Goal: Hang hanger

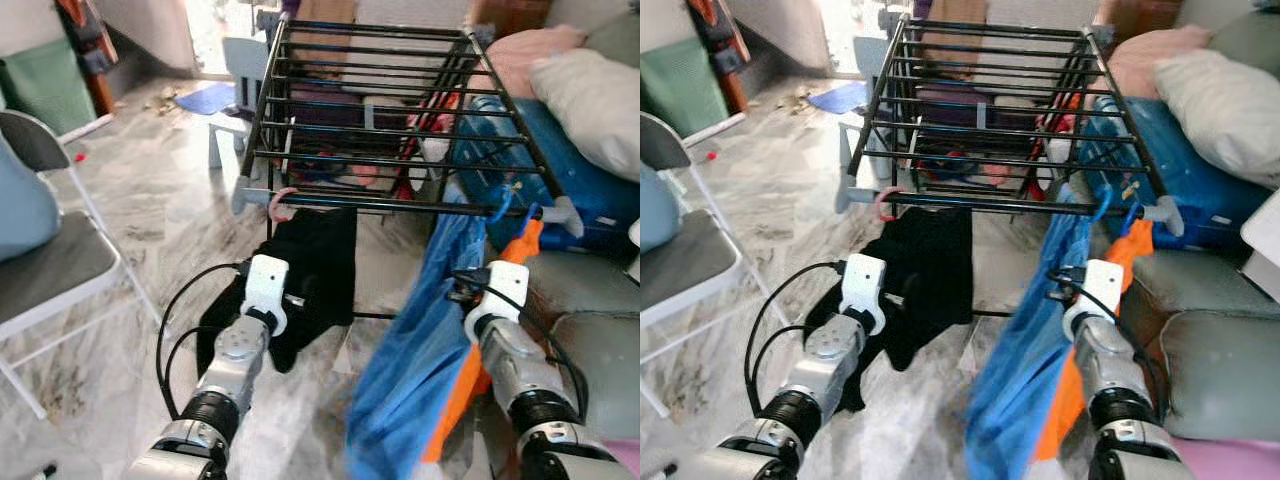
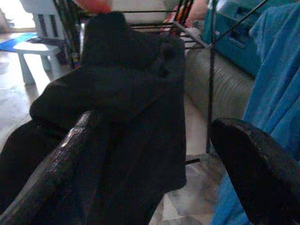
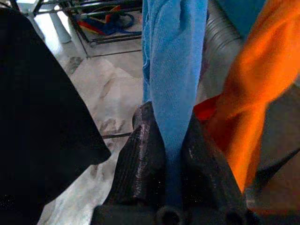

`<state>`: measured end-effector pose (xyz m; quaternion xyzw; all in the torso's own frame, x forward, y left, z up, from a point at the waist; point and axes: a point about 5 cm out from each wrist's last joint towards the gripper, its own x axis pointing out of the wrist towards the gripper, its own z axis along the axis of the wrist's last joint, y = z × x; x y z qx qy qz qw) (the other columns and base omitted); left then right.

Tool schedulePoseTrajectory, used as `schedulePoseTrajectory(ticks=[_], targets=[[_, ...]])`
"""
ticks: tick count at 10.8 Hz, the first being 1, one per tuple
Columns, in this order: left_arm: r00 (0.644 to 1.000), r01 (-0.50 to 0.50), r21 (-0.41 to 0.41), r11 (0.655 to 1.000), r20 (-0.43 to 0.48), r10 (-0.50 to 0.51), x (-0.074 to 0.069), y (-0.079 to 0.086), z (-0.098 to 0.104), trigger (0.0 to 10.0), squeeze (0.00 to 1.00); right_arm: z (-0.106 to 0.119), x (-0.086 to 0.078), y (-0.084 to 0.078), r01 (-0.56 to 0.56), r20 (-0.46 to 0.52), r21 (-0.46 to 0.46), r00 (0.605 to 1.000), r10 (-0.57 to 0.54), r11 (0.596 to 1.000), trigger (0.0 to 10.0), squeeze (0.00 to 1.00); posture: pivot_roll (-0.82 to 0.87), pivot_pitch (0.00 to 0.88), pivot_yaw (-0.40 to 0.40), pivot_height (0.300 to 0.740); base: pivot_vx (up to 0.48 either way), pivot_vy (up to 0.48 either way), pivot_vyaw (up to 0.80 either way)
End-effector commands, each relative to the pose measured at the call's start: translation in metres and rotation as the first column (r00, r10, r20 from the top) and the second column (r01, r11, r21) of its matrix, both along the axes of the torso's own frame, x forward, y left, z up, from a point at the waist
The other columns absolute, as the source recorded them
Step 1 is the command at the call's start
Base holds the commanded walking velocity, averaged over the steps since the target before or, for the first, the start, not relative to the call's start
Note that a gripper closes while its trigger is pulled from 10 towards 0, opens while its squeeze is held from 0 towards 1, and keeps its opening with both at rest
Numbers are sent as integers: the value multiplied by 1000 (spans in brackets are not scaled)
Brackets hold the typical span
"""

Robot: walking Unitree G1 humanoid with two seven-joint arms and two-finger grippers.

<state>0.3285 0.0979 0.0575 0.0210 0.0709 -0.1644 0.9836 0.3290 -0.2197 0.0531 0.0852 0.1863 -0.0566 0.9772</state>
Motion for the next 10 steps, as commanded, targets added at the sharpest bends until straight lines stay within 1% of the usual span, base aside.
schedulePoseTrajectory(ticks=[1, 2, 4, 6, 7, 10], targets=[[1000, 11, 12, 1000, -2, -11, 2, -2, 2, 10000, 0, 17, 12, 1, -44, 47, -14, 998, 44, 999, 10000, 0, 80, 0, -65, 740, 0, 0, 0], [1000, 11, 13, 1000, -2, -11, 2, -2, 2, 10000, 0, 17, 13, 4, -63, 41, -15, 997, 64, 998, 10000, 0, 81, 0, -66, 740, 0, 0, 0], [1000, 13, 13, 1000, -3, -13, 2, -2, 2, 10000, 0, 16, 16, 19, -160, 13, -9, 987, 160, 987, 10000, 0, 84, 0, -65, 740, 0, 0, 0], [1000, 13, 14, 1000, -3, -13, 2, -2, 2, 10000, 0, 12, 16, 27, -203, -11, 2, 979, 203, 979, 10000, 0, 86, 0, -63, 740, 0, 0, 0], [1000, 14, 13, 1000, -2, -14, 2, -2, 2, 10000, 0, 10, 14, 34, -248, -17, -16, 969, 248, 969, 10000, 0, 84, 0, -62, 740, 0, 0, 0], [1000, 21, 12, 1000, -7, -21, 2, -5, 1, 10000, 0, 4, 8, 46, -307, -27, -64, 952, 306, 950, 10000, 0, 76, 0, -59, 740, 0, 0, 0]])
